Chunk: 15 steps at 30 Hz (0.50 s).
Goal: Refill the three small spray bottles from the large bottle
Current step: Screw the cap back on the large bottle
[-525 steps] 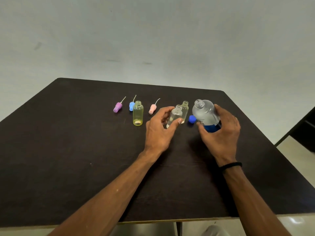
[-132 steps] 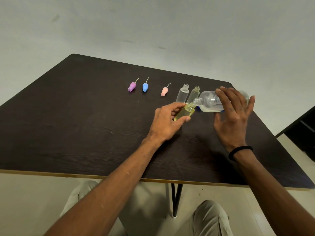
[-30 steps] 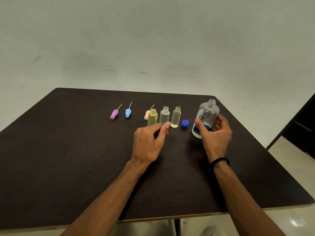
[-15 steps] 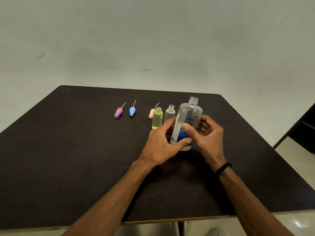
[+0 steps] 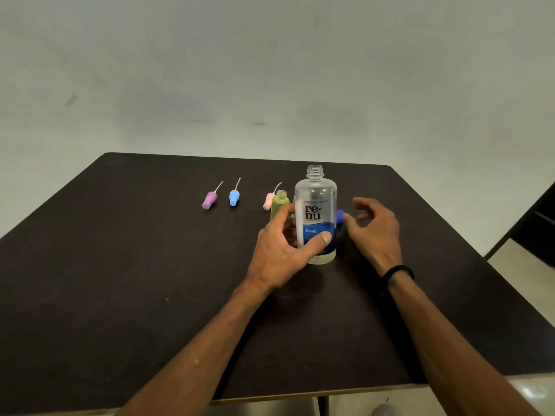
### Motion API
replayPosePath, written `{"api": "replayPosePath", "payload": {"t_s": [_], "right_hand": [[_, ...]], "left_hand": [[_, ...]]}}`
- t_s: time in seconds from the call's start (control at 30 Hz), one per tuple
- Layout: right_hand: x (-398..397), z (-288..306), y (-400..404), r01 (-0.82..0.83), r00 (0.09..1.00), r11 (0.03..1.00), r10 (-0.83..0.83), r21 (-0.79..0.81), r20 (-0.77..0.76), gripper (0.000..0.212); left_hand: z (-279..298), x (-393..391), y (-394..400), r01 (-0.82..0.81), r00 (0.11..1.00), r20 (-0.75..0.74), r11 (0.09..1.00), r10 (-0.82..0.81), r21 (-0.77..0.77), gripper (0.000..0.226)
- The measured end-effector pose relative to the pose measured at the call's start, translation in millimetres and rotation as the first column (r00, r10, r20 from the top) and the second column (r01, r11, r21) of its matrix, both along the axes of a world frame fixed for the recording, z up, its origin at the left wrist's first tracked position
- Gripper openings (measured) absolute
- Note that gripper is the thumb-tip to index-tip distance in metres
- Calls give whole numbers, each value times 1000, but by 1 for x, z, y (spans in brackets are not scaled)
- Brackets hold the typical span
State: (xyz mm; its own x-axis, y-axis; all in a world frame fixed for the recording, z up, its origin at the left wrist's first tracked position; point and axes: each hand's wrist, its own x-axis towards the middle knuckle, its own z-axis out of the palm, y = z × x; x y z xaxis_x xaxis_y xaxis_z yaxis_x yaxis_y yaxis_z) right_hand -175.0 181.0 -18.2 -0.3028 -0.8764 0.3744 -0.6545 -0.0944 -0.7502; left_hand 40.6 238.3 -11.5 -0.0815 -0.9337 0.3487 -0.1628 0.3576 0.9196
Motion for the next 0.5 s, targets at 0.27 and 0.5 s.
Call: {"api": "replayPosePath", "payload": {"t_s": [0.27, 0.5], "right_hand": [[6, -8, -21, -98, 964, 987, 125, 124, -234, 19], [5, 2, -10, -38, 998, 999, 37, -34, -44, 13]], "left_hand": [[2, 0, 4, 102, 992, -85, 994, -98, 38, 69], [1, 2, 1, 120, 987, -114, 990, -112, 67, 57]]}}
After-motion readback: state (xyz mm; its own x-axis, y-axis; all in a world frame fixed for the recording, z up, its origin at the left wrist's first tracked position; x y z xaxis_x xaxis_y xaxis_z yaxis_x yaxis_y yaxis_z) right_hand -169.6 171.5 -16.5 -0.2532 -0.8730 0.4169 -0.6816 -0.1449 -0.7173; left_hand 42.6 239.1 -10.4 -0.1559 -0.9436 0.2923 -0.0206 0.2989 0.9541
